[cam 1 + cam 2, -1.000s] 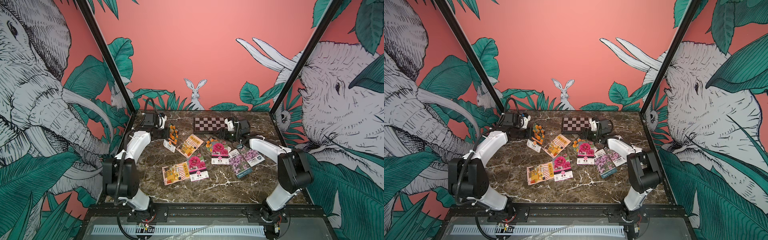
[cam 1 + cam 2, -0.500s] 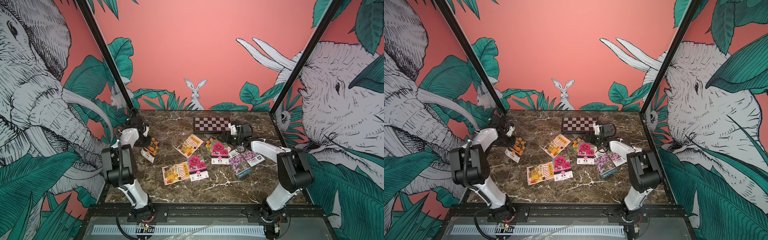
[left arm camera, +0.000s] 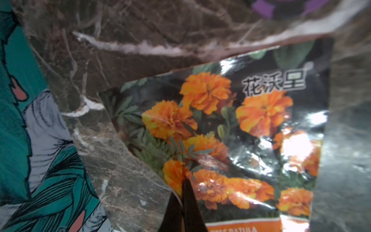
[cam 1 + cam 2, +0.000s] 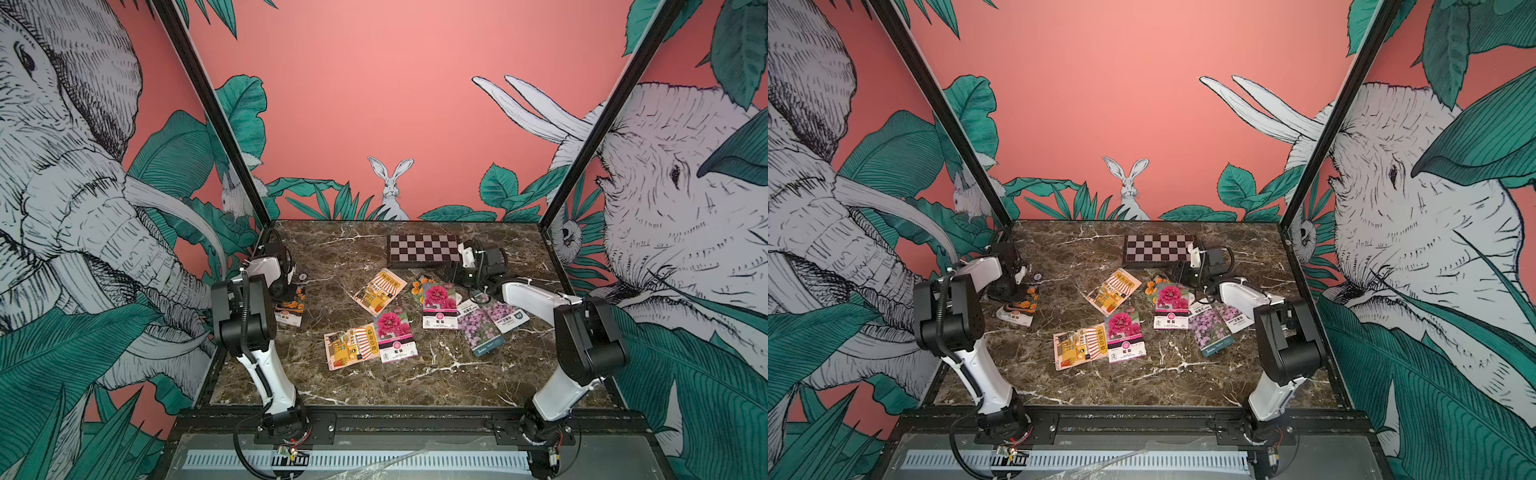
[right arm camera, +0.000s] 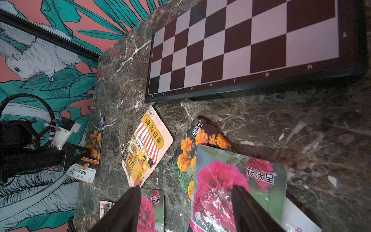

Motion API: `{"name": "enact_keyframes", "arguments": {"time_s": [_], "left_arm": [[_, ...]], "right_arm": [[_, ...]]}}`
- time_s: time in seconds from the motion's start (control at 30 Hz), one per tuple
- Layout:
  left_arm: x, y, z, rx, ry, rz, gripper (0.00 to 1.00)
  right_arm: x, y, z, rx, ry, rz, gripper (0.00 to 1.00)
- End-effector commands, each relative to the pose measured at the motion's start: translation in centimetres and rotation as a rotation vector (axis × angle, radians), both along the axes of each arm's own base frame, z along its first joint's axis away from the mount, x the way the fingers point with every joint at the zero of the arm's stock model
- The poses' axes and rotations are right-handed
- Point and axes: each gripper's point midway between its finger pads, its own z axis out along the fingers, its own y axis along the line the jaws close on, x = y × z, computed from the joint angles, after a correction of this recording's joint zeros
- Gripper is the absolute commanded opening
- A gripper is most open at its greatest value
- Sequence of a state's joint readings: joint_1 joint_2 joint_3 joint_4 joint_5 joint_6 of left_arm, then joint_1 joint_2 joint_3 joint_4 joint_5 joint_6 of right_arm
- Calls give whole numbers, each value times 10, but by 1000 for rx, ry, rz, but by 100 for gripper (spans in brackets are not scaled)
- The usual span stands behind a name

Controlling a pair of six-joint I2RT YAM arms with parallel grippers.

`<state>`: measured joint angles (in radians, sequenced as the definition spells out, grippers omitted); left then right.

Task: Arrange the seed packets in a row
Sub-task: Place the seed packet at the center of the board, then adjust the seed packet at the center of the board.

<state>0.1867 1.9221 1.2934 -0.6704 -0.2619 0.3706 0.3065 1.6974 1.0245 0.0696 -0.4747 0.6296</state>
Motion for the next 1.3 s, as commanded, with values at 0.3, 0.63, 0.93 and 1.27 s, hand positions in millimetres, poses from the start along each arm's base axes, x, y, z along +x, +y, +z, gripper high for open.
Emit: {"name": "enact_keyframes", "arguments": {"time_s": [0.3, 0.63, 0.93, 1.27], "left_arm": [[3, 28, 2, 143, 39, -13, 24], [7, 12, 59, 94, -135, 170, 67], [-22, -39, 42, -205, -190, 438, 79], [-29, -27, 3, -199, -115, 531, 74]], "right_arm": [[-2, -4, 8, 2, -26, -16, 73], [-2, -7, 11, -15, -16, -32, 74], [-3, -10, 4, -25, 6, -52, 74], [-5, -11, 1, -37, 9, -42, 73]]}}
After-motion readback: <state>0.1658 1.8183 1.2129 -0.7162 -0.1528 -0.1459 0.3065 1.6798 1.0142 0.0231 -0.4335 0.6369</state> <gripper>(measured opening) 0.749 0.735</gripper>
